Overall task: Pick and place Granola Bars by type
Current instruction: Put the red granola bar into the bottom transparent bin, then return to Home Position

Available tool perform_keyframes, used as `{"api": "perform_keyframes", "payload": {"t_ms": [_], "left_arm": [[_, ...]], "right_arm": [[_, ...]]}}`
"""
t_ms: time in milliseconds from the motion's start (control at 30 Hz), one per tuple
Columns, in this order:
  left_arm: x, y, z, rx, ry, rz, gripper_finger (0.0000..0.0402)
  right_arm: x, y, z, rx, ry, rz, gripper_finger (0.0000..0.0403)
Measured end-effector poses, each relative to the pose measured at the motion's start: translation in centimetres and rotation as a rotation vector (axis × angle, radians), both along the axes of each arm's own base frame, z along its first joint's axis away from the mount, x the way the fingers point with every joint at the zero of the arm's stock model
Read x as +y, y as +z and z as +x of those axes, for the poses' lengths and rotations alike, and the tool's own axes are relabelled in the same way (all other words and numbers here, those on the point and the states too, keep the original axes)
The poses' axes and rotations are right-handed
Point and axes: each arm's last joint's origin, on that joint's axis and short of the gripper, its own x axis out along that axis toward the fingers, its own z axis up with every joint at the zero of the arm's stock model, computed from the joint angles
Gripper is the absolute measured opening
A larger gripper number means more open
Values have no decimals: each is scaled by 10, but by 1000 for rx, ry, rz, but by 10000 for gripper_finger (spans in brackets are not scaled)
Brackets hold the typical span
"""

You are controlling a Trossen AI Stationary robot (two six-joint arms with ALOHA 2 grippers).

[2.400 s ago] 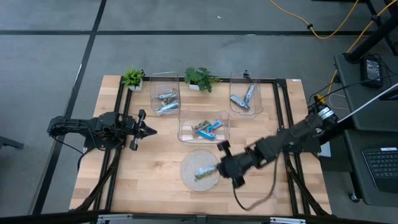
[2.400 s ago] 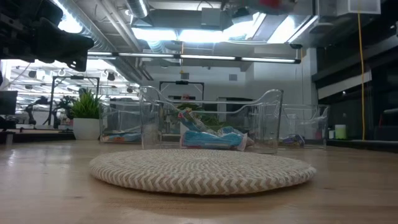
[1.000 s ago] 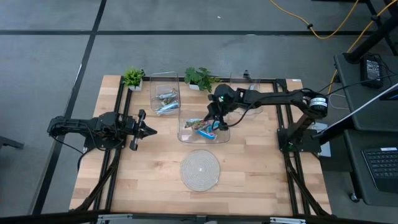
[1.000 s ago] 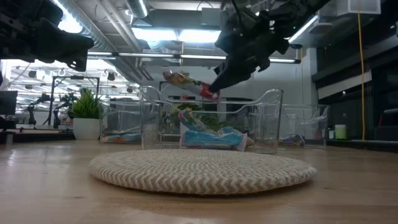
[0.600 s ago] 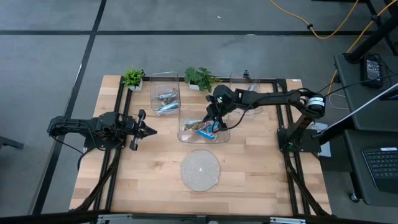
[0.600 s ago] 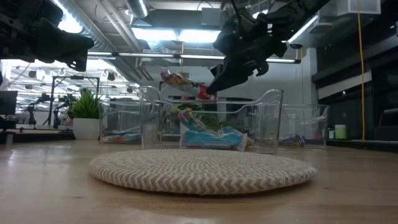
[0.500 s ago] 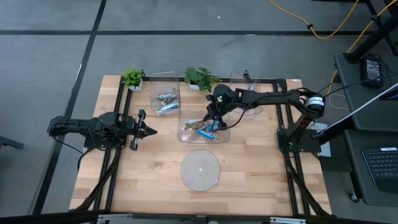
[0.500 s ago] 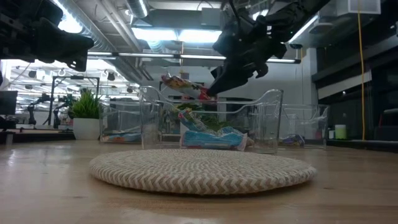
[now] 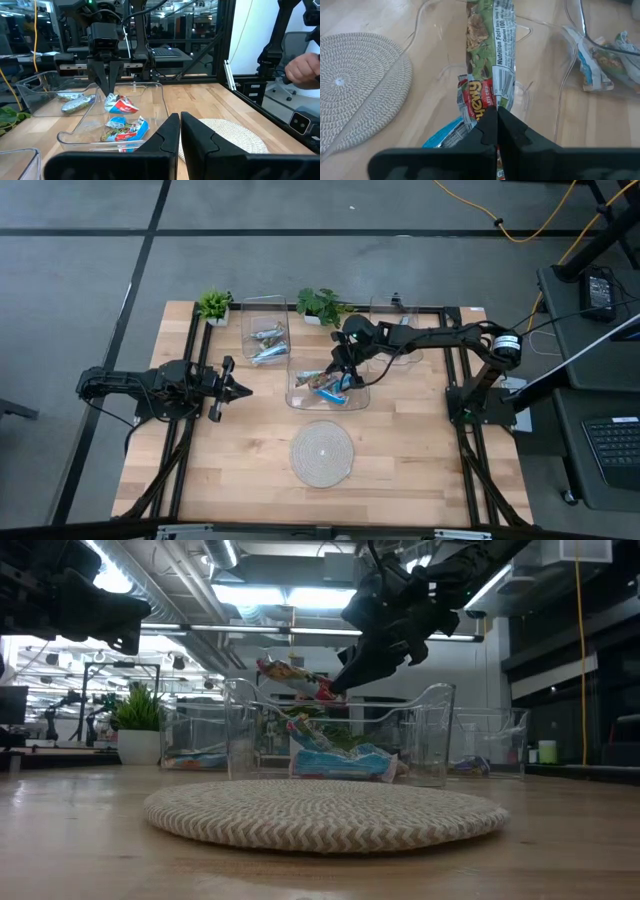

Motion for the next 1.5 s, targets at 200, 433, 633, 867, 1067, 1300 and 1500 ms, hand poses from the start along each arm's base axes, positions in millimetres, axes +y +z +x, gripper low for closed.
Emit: {"api": "perform_keyframes", "payload": {"t_ms": [200,433,633,867,1067,1300,1500], "left_arm": [[0,0,0,0,0,0,11],[0,0,0,0,0,0,11],[0,0,0,0,0,0,9],[0,0,0,0,0,0,13],[0,0,0,0,0,0,10],[0,0,0,0,0,0,10],[0,0,0,0,0,0,12]], "right_arm": [[0,0,0,4,-1,3,5],[0,0,0,3,-2,3,5],[0,0,0,3,-2,3,5],[0,-1,-1,11,-2,5,8],[0,-1,-1,11,-3,5,31],[0,-1,-1,11,-2,6,78],[1,2,-4,29,-6,13,104]]}}
